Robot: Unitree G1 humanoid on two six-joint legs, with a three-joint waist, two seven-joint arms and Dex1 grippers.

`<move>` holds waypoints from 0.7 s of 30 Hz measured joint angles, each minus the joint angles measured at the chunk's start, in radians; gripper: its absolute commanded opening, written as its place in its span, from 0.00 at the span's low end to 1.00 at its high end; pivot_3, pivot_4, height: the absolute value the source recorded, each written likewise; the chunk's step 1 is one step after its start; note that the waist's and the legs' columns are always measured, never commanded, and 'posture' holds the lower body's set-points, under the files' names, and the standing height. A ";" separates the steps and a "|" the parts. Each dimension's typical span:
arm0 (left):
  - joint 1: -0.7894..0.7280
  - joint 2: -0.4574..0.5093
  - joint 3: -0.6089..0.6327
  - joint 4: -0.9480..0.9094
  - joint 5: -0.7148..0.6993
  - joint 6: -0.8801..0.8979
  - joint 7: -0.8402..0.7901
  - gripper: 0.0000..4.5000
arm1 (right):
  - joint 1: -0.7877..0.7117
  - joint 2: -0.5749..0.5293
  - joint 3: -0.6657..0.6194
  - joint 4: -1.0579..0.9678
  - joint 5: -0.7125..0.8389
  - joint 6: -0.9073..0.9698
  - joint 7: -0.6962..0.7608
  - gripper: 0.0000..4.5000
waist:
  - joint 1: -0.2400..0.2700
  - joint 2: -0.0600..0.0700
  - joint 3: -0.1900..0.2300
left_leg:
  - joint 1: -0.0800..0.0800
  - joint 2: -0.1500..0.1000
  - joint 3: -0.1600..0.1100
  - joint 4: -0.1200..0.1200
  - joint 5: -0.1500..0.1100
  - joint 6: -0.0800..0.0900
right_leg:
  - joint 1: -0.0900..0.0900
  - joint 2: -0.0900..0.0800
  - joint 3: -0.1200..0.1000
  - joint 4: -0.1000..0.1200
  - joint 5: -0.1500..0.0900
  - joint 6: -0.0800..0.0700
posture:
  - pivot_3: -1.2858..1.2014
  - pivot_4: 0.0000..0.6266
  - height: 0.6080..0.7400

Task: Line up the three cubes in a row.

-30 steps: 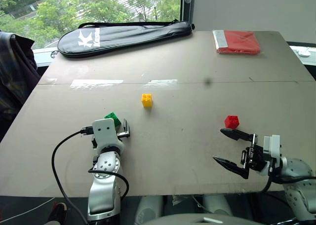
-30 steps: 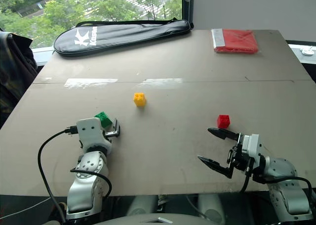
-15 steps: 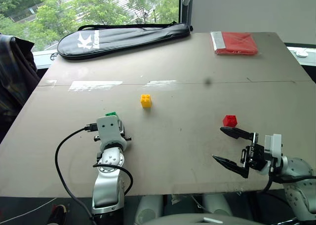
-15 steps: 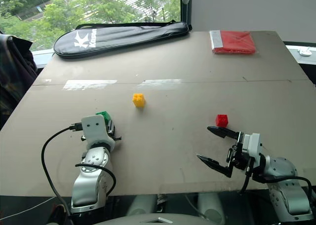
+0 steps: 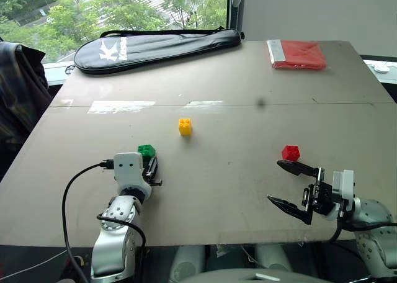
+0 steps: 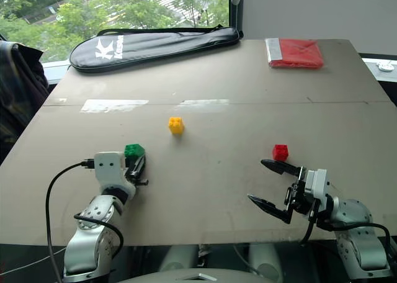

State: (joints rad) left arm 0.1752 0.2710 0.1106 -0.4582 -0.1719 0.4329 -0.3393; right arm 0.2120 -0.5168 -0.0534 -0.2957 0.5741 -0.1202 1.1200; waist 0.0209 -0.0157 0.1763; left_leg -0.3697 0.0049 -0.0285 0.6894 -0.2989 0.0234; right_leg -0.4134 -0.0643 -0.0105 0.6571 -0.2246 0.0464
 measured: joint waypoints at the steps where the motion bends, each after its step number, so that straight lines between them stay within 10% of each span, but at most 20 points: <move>1: -0.015 0.037 -0.039 0.003 -0.010 -0.020 -0.065 0.27 | 0.000 0.003 0.000 0.000 -0.001 -0.003 -0.001 1.00 | 0.000 0.000 0.000 | 0.000 0.000 0.000 0.000 0.000 0.000 | 0.000 0.000 0.000 0.000 0.000 0.000 | 0.52 0.24 0.75; 9: -0.311 0.152 -0.312 0.215 -0.024 -0.132 -0.451 0.27 | 0.015 0.008 -0.016 0.020 -0.011 -0.023 -0.009 1.00 | -0.008 0.001 0.000 | 0.001 -0.001 0.002 -0.002 0.000 0.000 | 0.000 0.002 0.001 0.000 0.002 -0.003 | 0.52 0.24 0.75; 21: -0.887 0.004 -0.534 1.067 0.108 -0.638 -0.868 0.27 | 0.178 0.036 -0.082 -0.004 -0.024 -0.096 -0.061 1.00 | -0.009 0.000 0.001 | -0.003 -0.003 0.003 -0.001 0.000 0.000 | -0.001 0.002 -0.001 -0.002 0.004 0.001 | 0.52 0.24 0.75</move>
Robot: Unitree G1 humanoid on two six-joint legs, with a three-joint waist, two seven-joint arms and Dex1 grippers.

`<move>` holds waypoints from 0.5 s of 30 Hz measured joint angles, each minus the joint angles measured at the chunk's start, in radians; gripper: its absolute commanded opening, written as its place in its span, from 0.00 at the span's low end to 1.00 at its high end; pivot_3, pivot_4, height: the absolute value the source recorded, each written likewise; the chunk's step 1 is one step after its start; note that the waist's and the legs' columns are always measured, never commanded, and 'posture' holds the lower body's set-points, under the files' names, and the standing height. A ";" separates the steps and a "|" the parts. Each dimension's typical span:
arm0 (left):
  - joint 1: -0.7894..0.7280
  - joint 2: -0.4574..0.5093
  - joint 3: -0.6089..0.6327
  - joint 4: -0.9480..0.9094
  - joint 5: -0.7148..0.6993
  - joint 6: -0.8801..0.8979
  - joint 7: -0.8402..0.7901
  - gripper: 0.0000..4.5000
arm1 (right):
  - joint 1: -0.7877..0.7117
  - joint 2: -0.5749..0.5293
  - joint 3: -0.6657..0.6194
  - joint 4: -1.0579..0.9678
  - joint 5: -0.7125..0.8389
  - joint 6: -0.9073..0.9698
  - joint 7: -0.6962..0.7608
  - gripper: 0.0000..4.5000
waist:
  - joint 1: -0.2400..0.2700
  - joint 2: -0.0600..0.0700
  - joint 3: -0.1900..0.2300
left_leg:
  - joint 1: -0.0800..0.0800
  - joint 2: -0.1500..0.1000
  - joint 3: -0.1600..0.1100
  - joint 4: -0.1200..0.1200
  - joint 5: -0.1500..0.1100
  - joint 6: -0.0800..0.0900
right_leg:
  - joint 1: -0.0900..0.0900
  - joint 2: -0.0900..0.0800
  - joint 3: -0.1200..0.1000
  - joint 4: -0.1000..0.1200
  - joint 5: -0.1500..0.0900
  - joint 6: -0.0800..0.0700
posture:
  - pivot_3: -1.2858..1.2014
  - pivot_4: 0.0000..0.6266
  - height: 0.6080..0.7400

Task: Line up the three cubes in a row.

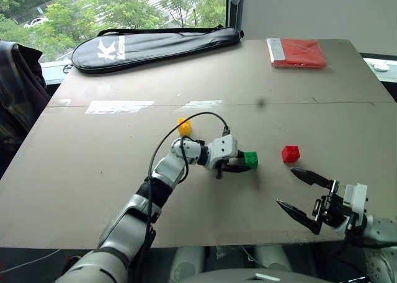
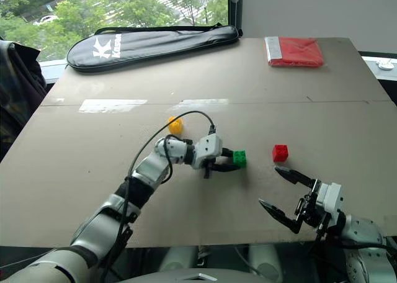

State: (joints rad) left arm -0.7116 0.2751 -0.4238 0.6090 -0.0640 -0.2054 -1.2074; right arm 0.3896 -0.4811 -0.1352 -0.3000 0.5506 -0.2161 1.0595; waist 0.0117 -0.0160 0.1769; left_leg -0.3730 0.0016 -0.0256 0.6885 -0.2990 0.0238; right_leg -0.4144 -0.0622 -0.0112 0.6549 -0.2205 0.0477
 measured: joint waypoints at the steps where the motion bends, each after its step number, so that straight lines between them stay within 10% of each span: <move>1: -0.032 -0.019 0.000 0.064 0.007 -0.037 -0.010 0.27 | 0.013 0.003 -0.006 -0.001 -0.002 -0.009 -0.006 1.00 | 0.002 0.000 0.000 | 0.000 0.000 0.000 0.000 0.000 0.000 | 0.000 0.000 -0.001 0.000 0.000 0.000 | 0.52 0.24 0.75; 15: -0.188 -0.142 0.061 0.398 0.082 -0.188 0.051 0.27 | 0.059 0.025 -0.023 -0.021 -0.014 -0.037 -0.067 1.00 | 0.004 0.000 0.000 | -0.006 0.000 -0.004 0.008 0.000 0.000 | 0.000 0.000 -0.005 0.001 -0.002 0.004 | 0.52 0.24 0.75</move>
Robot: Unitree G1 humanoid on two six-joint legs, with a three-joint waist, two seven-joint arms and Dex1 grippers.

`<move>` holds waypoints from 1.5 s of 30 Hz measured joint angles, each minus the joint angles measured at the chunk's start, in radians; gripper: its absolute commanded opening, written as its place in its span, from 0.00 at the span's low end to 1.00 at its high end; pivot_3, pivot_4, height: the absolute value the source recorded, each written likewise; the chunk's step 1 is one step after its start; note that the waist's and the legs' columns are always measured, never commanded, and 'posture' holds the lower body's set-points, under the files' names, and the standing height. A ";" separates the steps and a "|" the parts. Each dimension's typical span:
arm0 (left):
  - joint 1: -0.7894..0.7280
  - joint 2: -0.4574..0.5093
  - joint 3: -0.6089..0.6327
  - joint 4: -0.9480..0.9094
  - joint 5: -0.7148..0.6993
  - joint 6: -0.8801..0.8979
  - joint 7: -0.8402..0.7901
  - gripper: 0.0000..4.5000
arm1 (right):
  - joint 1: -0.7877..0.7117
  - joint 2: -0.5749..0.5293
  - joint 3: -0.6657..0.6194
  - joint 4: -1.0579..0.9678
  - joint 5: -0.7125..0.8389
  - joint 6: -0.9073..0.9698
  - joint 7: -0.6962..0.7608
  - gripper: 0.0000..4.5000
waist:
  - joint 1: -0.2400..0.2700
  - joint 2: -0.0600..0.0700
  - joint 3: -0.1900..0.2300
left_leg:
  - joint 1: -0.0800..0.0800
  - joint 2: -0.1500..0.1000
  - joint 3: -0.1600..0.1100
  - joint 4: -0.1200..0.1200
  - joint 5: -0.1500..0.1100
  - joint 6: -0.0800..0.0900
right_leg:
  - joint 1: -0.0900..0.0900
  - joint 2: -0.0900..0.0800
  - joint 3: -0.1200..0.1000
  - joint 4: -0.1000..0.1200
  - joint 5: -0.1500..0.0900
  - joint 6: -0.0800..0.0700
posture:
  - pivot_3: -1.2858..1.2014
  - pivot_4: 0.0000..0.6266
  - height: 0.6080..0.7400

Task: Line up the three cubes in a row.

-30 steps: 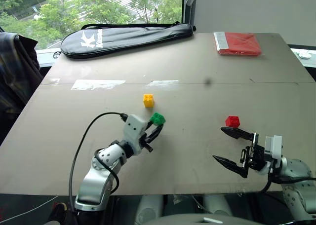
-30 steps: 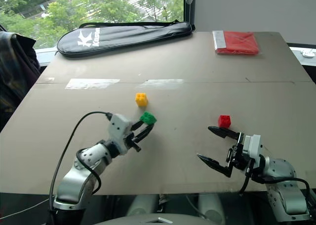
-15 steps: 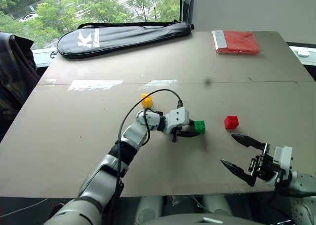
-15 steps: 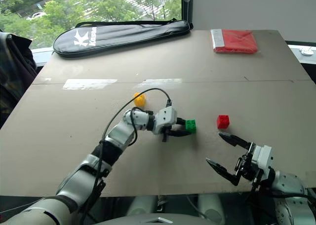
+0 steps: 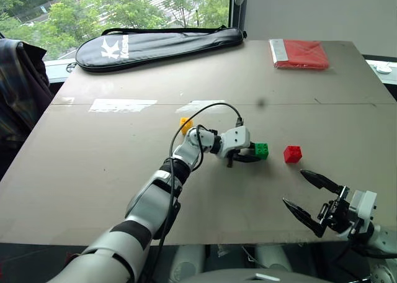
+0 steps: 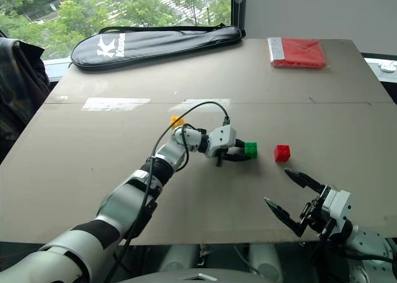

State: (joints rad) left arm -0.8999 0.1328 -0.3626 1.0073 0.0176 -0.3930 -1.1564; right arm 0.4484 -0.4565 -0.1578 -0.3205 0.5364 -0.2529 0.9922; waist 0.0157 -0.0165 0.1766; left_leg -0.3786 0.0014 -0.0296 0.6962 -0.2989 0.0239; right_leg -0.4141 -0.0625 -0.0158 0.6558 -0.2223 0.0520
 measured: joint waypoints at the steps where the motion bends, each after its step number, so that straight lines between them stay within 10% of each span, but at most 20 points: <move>1: -0.002 -0.005 0.002 0.009 0.005 -0.004 0.003 0.27 | -0.001 0.000 0.000 -0.002 0.000 0.000 -0.001 1.00 | 0.000 0.000 0.000 | 0.000 0.000 -0.001 0.001 0.000 0.000 | 0.000 0.000 0.000 0.001 0.000 0.000 | 0.52 0.24 0.75; 25: -0.031 -0.004 0.041 0.048 0.023 0.002 -0.110 0.27 | 0.017 0.016 -0.002 0.028 0.008 -0.004 -0.019 1.00 | -0.002 0.000 0.000 | -0.001 0.000 -0.003 0.003 0.000 0.000 | 0.000 0.001 -0.002 0.002 0.000 0.000 | 0.52 0.24 0.75; 26: -0.031 -0.004 0.041 0.052 0.023 0.002 -0.112 0.50 | 0.022 0.017 -0.004 0.031 0.002 -0.010 -0.020 1.00 | -0.003 0.000 0.000 | -0.001 0.000 -0.003 0.003 0.000 0.000 | 0.000 0.001 -0.002 0.002 0.000 0.000 | 0.52 0.24 0.75; 31: -0.042 -0.001 0.044 0.064 0.031 0.002 -0.101 1.00 | 0.032 0.032 -0.021 0.062 -0.011 -0.016 -0.052 1.00 | -0.002 0.000 0.000 | -0.001 0.000 -0.003 0.003 0.000 0.000 | 0.000 0.001 -0.002 0.002 0.000 0.000 | 0.52 0.24 0.75; 45: -0.042 -0.003 0.047 0.064 0.039 -0.005 -0.088 1.00 | 0.031 0.035 -0.039 0.063 -0.011 -0.013 -0.074 1.00 | -0.002 0.000 0.000 | -0.001 0.000 -0.003 0.003 0.000 0.000 | 0.000 0.001 -0.002 0.002 0.000 0.000 | 0.52 0.24 0.75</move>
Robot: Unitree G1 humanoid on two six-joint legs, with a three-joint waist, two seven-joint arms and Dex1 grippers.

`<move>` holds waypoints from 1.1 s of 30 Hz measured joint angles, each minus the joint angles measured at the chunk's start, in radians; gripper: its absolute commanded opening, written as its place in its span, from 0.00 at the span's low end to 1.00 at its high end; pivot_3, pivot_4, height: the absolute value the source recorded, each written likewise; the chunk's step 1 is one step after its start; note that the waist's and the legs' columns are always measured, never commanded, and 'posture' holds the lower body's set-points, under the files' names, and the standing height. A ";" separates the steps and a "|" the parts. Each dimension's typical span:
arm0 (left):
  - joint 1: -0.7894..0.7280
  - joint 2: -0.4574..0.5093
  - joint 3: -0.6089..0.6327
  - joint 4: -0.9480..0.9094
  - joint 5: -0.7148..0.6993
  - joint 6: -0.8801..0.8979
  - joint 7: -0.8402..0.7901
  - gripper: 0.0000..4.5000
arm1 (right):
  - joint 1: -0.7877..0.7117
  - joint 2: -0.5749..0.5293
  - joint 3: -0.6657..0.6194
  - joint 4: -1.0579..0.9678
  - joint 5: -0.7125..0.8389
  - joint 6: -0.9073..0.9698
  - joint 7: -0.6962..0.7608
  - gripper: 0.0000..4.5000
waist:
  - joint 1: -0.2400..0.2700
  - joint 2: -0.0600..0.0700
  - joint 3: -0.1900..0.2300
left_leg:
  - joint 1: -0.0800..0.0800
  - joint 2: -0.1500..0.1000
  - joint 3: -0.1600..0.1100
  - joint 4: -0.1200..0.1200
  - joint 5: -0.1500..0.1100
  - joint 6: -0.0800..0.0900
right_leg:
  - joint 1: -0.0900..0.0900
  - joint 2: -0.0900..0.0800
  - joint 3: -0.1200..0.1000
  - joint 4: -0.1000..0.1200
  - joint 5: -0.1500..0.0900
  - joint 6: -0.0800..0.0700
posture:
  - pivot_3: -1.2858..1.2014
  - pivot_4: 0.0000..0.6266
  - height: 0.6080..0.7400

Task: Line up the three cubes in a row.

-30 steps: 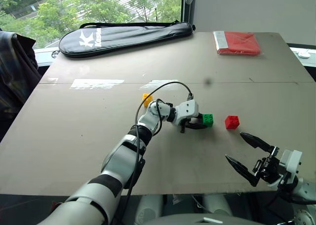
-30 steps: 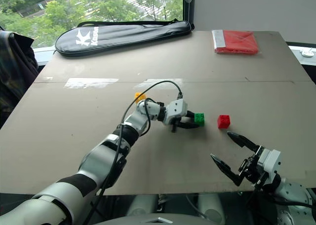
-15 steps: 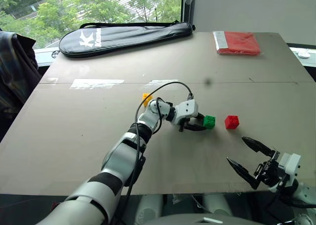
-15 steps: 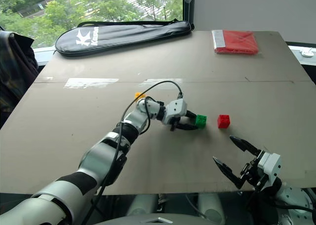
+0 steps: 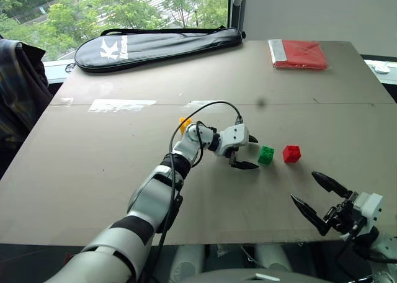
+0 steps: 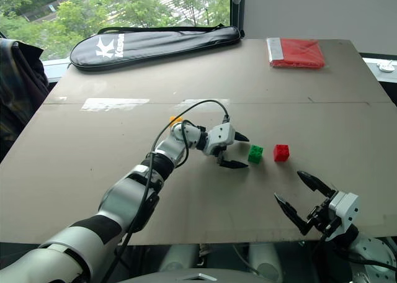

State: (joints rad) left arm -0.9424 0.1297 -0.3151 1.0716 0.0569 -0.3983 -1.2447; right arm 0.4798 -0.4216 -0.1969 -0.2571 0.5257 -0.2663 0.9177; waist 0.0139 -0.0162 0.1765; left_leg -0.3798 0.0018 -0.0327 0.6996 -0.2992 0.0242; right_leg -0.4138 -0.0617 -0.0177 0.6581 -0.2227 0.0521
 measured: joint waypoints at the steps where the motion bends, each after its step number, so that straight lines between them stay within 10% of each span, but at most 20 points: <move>1: 0.002 -0.002 0.001 -0.001 0.000 0.000 0.003 1.00 | -0.005 0.000 0.000 0.000 -0.002 0.001 -0.004 1.00 | 0.000 0.000 0.000 | 0.000 0.000 0.000 0.000 0.000 0.000 | 0.000 0.000 0.000 0.000 0.000 0.000 | 0.52 0.24 0.75; 33: 0.071 -0.138 0.031 -0.079 0.021 0.128 0.222 1.00 | -0.022 0.035 0.006 0.004 -0.041 0.001 -0.073 1.00 | 0.024 0.002 -0.001 | 0.000 -0.001 0.000 0.003 0.000 0.000 | 0.002 -0.002 0.000 0.000 -0.001 -0.001 | 0.52 0.24 0.75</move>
State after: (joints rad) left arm -0.8714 -0.0079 -0.2844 0.9921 0.0775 -0.2700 -1.0227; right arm 0.4583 -0.3862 -0.1914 -0.2528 0.4848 -0.2650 0.8444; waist 0.0376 -0.0146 0.1750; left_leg -0.3798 0.0012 -0.0331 0.7028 -0.2991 0.0244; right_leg -0.4116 -0.0640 -0.0173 0.6580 -0.2236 0.0512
